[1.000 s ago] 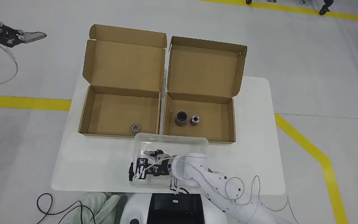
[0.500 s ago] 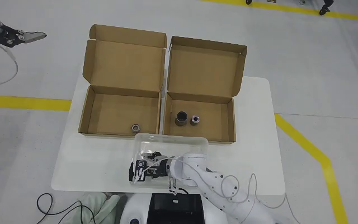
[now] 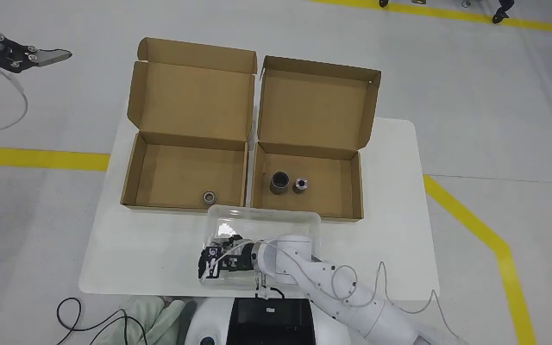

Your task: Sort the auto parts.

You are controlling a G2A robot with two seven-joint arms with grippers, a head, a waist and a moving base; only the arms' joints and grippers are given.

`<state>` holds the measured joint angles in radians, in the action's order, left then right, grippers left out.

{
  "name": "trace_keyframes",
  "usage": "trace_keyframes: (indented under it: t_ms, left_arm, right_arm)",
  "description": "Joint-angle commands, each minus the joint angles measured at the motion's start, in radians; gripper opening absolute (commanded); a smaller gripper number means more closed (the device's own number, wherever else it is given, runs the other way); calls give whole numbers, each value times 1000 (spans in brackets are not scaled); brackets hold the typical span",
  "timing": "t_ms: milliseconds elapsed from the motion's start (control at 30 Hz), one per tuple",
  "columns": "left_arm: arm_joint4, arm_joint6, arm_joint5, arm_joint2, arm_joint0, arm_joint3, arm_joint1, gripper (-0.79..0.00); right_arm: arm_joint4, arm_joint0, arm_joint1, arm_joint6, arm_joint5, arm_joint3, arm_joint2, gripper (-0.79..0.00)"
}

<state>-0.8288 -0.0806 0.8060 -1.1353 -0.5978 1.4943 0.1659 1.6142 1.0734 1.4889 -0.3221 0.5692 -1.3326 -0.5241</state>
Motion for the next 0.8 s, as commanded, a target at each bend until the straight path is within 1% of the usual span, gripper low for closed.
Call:
trace_keyframes:
  t_ms: [0, 200, 400, 633, 767]
  left_arm:
    - [0, 0, 0, 0, 0, 0, 0, 0]
    - [0, 0, 0, 0, 0, 0, 0, 0]
    - [0, 0, 0, 0, 0, 0, 0, 0]
    - [0, 0, 0, 0, 0, 0, 0, 0]
    - [0, 0, 0, 0, 0, 0, 0, 0]
  right_arm:
    - [5, 4, -2, 3, -5, -8, -5, -785]
    - [31, 44, -26, -34, -7, -85, -44, -785]
    - [57, 119, -65, -81, 10, -208, -113, -785]
    - [106, 206, -110, -19, 35, -352, -200, -785]
    - [106, 226, -126, 54, 50, -413, -238, -785]
